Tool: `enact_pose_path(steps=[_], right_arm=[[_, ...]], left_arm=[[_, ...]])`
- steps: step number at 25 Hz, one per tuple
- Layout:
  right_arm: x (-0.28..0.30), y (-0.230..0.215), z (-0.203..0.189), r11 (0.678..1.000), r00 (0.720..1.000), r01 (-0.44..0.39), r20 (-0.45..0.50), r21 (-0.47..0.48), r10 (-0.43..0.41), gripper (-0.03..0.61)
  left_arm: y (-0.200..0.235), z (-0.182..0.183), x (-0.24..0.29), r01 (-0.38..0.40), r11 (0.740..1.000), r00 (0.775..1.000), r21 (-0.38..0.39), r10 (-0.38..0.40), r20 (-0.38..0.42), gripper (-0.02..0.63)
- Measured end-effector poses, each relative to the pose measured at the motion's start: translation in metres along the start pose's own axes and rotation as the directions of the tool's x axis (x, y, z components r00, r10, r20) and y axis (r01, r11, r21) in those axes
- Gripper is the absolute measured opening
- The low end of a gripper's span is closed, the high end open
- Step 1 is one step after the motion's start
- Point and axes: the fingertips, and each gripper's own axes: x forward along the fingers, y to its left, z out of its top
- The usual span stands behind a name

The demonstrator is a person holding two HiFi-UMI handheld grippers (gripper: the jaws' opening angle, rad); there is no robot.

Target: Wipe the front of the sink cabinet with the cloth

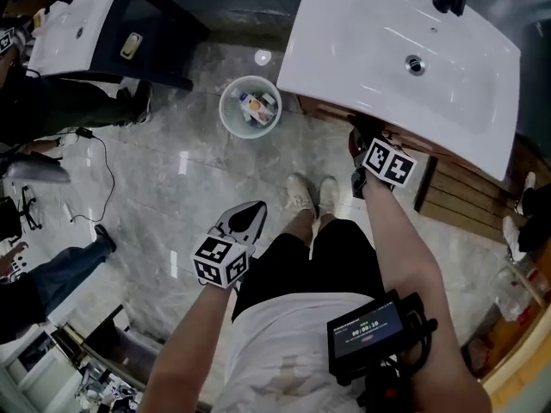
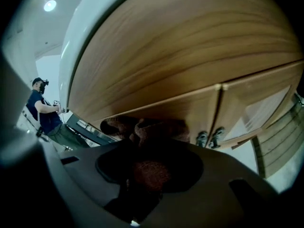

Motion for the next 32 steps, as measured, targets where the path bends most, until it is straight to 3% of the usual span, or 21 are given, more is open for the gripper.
enact_pose_path(steps=[7,15,19,25,32], right_arm=[[-0.032,-0.052,0.0,0.997,0.998,0.048,0.023,0.055,-0.05,0.15],[-0.02,-0.075,-0.019,0.992,0.993,0.11,-0.053,0.065,-0.107,0.15],[0.003,-0.054,-0.021,0.997,0.996,0.078,-0.049,0.011,-0.077,0.15],[0.04,0.004,-0.026,0.998,0.999,-0.007,-0.052,-0.068,0.003,0.15],[0.087,0.066,-0.038,0.989,0.993,-0.092,-0.083,-0.115,0.082,0.15]], left_arm=[[-0.041,0.001,0.012,0.042,0.998,0.999,0.036,-0.042,0.001,0.008],[-0.03,-0.002,0.025,0.045,0.997,0.998,0.057,-0.047,0.038,0.008],[-0.004,0.0,0.024,0.034,0.998,0.996,0.051,-0.038,0.081,0.008],[0.029,-0.005,0.004,-0.006,0.999,0.988,-0.032,0.01,0.155,0.008],[0.051,-0.023,-0.011,-0.035,0.997,0.985,-0.073,0.046,0.165,0.008]])
